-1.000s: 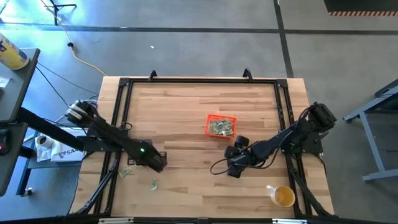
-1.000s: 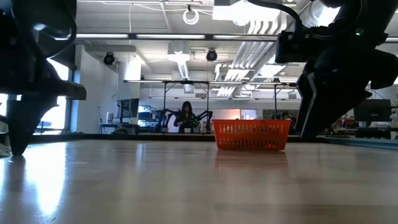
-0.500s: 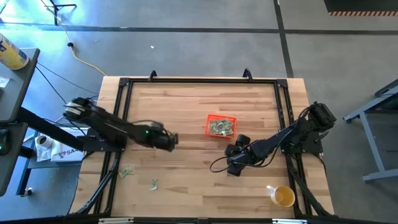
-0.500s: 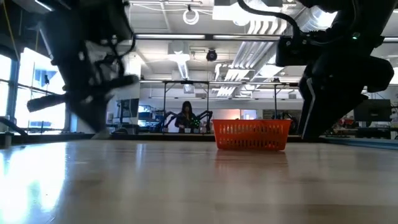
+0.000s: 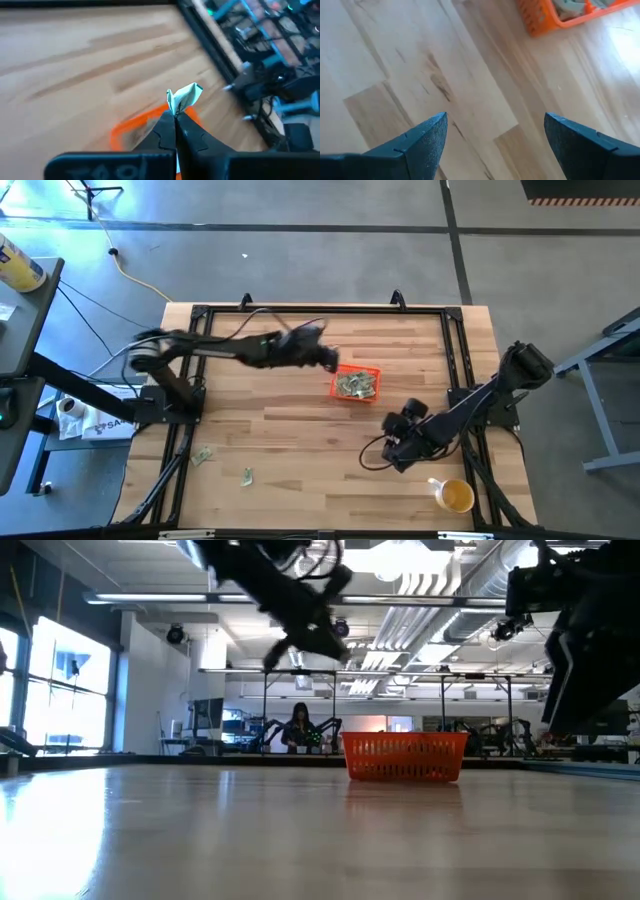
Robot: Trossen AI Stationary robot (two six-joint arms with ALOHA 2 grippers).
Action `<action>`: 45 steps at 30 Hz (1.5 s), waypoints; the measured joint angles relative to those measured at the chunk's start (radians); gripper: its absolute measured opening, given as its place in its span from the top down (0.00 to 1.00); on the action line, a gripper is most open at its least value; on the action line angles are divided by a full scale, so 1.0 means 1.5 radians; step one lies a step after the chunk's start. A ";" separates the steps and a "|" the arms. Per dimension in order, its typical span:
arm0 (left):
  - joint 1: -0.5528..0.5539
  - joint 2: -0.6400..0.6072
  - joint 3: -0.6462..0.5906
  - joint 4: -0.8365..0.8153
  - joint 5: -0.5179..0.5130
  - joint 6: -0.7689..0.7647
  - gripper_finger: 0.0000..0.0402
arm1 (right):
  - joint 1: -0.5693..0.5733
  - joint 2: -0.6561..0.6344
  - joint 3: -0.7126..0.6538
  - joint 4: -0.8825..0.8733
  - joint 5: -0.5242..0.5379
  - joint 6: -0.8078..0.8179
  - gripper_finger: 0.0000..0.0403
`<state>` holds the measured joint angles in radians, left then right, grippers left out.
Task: Pick and place Stevia / Truvia into bins
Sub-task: Put the green stevia packet into the orange basket
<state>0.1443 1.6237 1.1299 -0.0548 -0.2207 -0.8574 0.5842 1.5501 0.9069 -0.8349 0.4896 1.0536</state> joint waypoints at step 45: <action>-0.604 0.134 -0.027 -0.492 0.143 -0.772 0.31 | -0.107 0.001 -0.001 0.154 -0.011 -0.283 0.20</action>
<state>-0.7621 1.8246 1.0887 -0.7935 -0.0061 -2.0154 0.4236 1.5513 0.9058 -0.6043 0.4737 0.6285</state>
